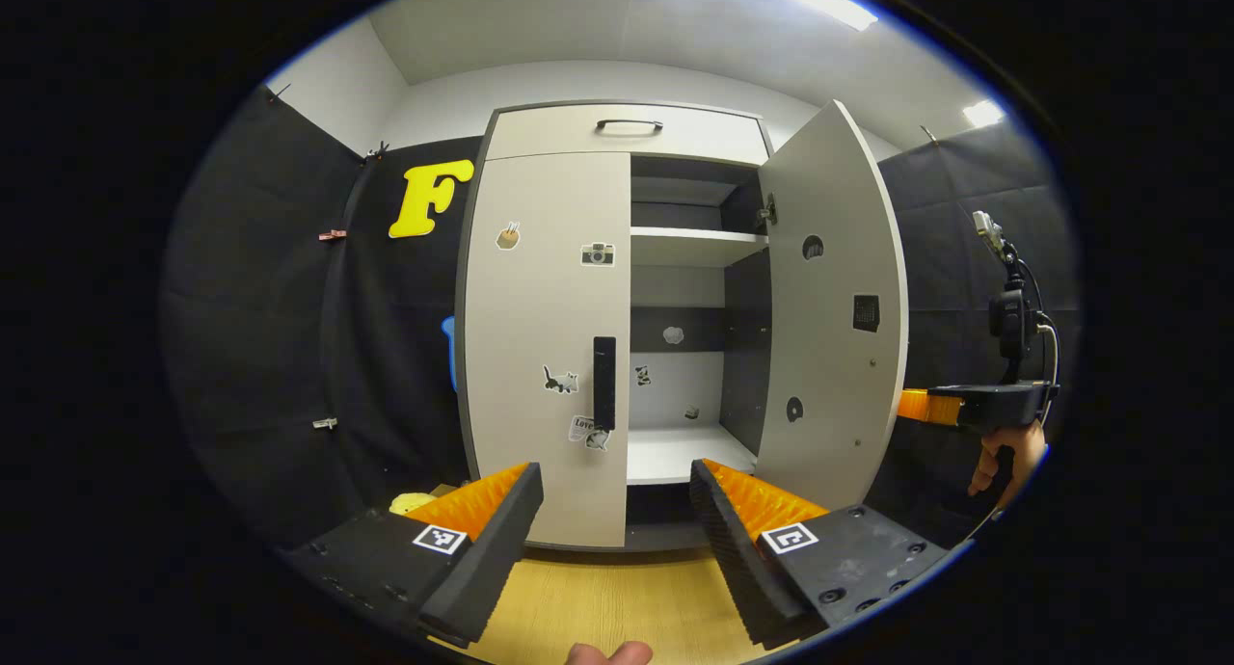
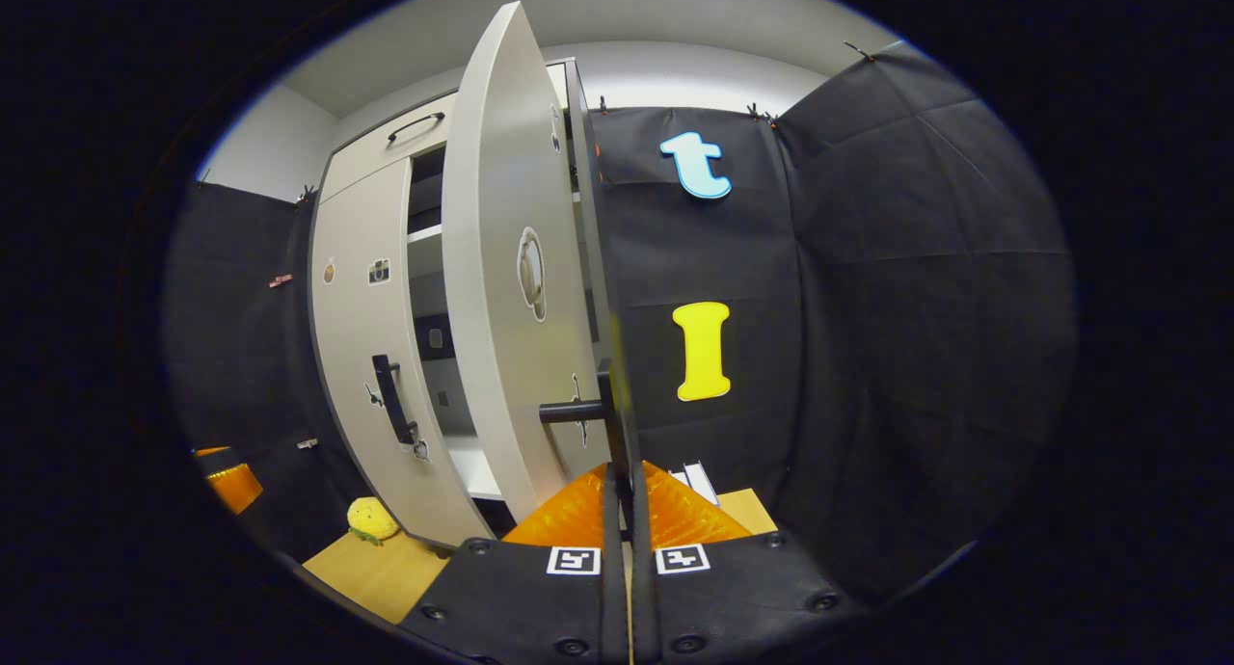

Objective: Open the right door of the double-door shoe cabinet with the right hand, and open the left door with the left hand.

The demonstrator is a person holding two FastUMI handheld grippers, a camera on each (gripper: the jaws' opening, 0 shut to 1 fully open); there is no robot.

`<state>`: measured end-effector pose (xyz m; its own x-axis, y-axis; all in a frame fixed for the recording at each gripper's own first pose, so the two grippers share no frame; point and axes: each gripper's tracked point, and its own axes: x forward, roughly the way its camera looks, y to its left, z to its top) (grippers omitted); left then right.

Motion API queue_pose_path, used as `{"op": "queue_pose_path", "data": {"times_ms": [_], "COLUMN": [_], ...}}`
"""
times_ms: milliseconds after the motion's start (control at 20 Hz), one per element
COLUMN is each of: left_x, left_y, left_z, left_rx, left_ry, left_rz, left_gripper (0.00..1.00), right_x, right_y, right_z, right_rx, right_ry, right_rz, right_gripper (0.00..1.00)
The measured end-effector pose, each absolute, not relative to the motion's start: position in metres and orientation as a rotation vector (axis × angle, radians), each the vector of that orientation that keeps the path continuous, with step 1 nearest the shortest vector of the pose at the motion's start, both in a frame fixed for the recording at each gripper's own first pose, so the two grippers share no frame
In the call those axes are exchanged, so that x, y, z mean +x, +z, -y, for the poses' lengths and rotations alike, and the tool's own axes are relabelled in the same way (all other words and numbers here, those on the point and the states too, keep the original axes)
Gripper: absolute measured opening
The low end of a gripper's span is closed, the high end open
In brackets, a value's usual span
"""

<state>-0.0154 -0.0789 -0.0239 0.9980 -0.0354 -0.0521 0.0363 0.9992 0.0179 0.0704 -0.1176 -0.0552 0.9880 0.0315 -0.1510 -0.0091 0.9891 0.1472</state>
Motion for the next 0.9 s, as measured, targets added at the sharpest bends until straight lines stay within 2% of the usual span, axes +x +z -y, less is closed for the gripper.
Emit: {"op": "queue_pose_path", "data": {"times_ms": [100,150,200,250,300,350,400,450,500,550,600,900], "left_x": [-0.014,-0.012,-0.011,-0.008,-0.004,0.001,0.007,0.014,0.024,0.033,0.044,0.11], "left_y": [-0.022,-0.023,-0.023,-0.022,-0.021,-0.021,-0.021,-0.019,-0.016,-0.015,-0.011,-0.008], "left_z": [0.08,0.082,0.083,0.083,0.083,0.084,0.085,0.086,0.086,0.086,0.087,0.09], "left_rx": [0.031,0.039,0.048,0.054,0.054,0.049,0.04,0.032,0.03,0.033,0.037,0.085], "left_ry": [-0.037,-0.039,-0.039,-0.038,-0.04,-0.044,-0.048,-0.052,-0.054,-0.055,-0.058,-0.07], "left_rz": [-0.05,-0.053,-0.055,-0.055,-0.054,-0.054,-0.056,-0.054,-0.051,-0.045,-0.036,-0.016], "left_gripper": [0.95,0.95,0.95,0.92,0.92,0.95,0.95,0.95,0.95,0.95,0.97,0.95], "right_x": [0.069,0.069,0.069,0.064,0.064,0.062,0.058,0.054,0.05,0.045,0.04,0.006], "right_y": [-0.058,-0.058,-0.062,-0.062,-0.063,-0.065,-0.065,-0.065,-0.065,-0.065,-0.063,-0.036], "right_z": [0.118,0.118,0.124,0.13,0.133,0.136,0.139,0.142,0.146,0.15,0.155,0.171], "right_rx": [0.139,0.146,0.143,0.14,0.145,0.149,0.147,0.141,0.135,0.129,0.125,0.138], "right_ry": [0.014,0.018,0.0,-0.015,-0.022,-0.026,-0.026,-0.028,-0.031,-0.038,-0.044,-0.085], "right_rz": [-0.158,-0.161,-0.17,-0.17,-0.173,-0.178,-0.182,-0.185,-0.191,-0.198,-0.198,-0.162], "right_gripper": [0.06,0.0,0.11,0.16,0.31,0.33,0.53,0.65,0.72,0.75,0.88,0.91]}}
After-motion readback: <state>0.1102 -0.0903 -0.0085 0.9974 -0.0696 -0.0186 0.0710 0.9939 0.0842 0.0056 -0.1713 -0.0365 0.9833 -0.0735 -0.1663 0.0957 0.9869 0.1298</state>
